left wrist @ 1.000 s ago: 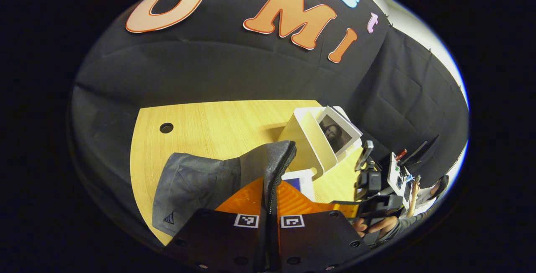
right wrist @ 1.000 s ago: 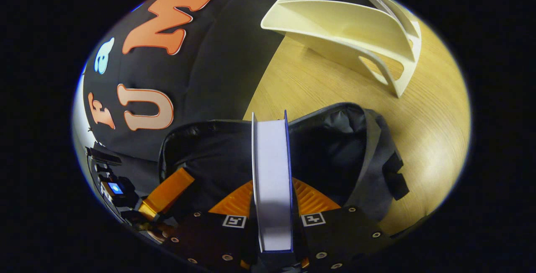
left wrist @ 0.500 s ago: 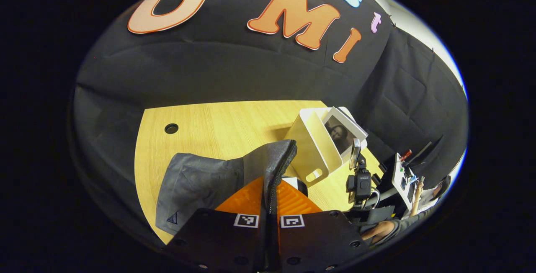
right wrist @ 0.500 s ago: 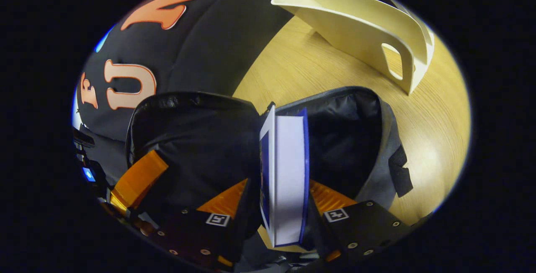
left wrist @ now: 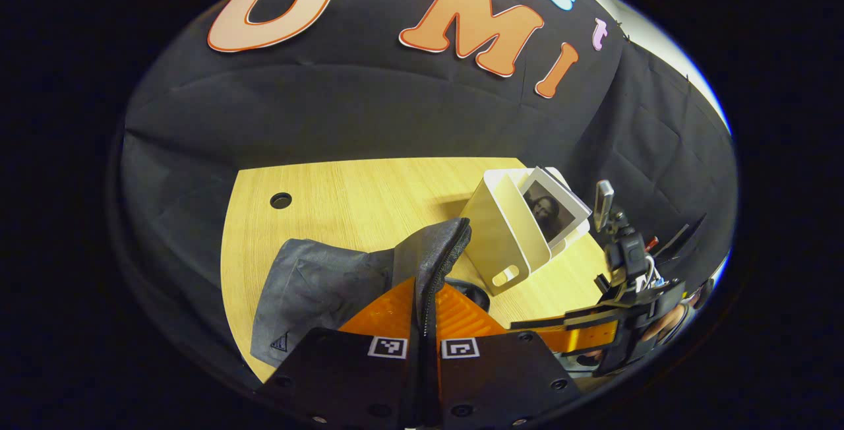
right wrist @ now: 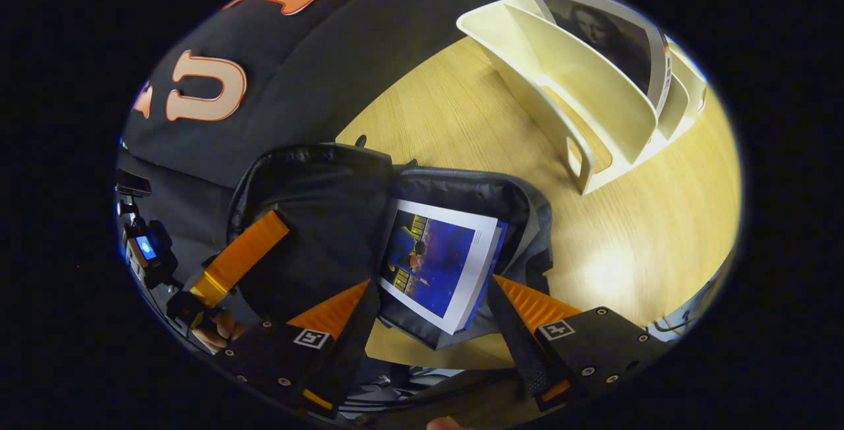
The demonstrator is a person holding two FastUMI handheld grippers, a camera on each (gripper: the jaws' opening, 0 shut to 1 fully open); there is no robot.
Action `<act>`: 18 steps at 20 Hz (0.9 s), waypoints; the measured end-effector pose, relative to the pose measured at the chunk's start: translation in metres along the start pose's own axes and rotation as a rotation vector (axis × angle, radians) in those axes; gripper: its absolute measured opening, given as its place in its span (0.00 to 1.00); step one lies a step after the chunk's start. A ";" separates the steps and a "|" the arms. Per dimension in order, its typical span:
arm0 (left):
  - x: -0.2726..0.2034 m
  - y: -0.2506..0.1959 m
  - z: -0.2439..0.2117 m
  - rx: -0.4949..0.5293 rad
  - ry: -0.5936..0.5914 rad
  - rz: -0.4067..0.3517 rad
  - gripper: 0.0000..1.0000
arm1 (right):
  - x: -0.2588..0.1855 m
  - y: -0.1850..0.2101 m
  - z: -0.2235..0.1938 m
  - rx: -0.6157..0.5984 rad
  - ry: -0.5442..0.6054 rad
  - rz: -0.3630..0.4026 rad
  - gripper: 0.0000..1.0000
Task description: Open the schoolbag, grab two books from the bookshelf and put them into the schoolbag.
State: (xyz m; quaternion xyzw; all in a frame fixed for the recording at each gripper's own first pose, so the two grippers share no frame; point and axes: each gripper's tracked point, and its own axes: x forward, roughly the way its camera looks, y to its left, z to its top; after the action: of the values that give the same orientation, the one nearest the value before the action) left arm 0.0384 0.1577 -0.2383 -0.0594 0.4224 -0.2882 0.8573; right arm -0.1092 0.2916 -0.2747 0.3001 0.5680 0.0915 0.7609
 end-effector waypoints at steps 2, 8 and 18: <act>0.000 0.000 -0.004 0.003 0.006 0.011 0.05 | -0.024 -0.014 0.017 -0.054 -0.013 -0.044 0.98; 0.011 -0.004 -0.010 0.000 0.020 0.034 0.05 | -0.092 -0.051 0.073 -0.208 -0.067 -0.178 0.99; 0.020 -0.007 -0.016 -0.014 0.042 0.070 0.05 | -0.164 -0.088 0.175 -0.439 -0.078 -0.351 0.99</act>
State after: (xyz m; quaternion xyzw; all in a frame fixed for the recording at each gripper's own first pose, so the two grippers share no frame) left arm 0.0324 0.1434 -0.2601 -0.0444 0.4441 -0.2562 0.8574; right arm -0.0214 0.0801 -0.1610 0.0283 0.5482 0.0676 0.8331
